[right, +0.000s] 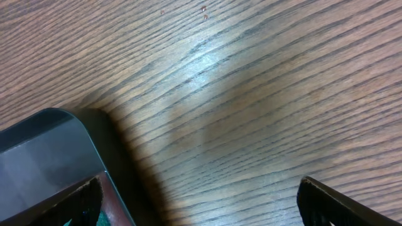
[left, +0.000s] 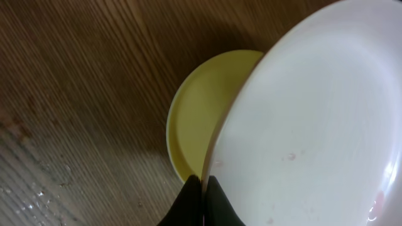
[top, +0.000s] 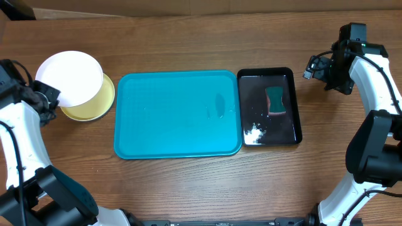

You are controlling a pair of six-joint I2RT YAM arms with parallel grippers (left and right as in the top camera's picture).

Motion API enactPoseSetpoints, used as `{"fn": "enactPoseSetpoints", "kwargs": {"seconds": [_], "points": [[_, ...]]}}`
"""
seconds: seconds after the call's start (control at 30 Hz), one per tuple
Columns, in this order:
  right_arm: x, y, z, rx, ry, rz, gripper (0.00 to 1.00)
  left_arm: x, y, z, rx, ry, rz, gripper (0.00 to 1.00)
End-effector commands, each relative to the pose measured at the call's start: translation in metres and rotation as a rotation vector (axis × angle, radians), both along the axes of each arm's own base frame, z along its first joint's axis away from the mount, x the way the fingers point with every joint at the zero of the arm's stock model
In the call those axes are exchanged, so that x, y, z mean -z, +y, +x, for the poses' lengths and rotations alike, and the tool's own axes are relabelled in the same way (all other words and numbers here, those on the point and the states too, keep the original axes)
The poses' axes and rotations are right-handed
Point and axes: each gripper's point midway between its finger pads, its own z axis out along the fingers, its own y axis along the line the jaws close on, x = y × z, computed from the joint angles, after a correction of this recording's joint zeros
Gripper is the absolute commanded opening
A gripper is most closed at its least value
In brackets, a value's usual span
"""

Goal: Clean dirty plates on tray and stack at the side
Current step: 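Carry the white plate left and lower it onto the yellow plate stack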

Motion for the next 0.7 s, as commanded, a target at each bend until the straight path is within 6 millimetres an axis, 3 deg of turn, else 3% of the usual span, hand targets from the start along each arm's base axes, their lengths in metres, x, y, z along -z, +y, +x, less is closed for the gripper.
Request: {"fn": "enactPoseSetpoints", "kwargs": {"seconds": [0.0,0.67], "points": [[-0.017,-0.001,0.005,0.005,-0.047,-0.001,1.00,0.015,0.001,-0.003,-0.016,0.014,0.033,0.04],[-0.017,-0.001,0.005,0.005,-0.047,-0.001,1.00,0.094,0.006,-0.005,-0.031,0.026,0.061,0.04]]}}
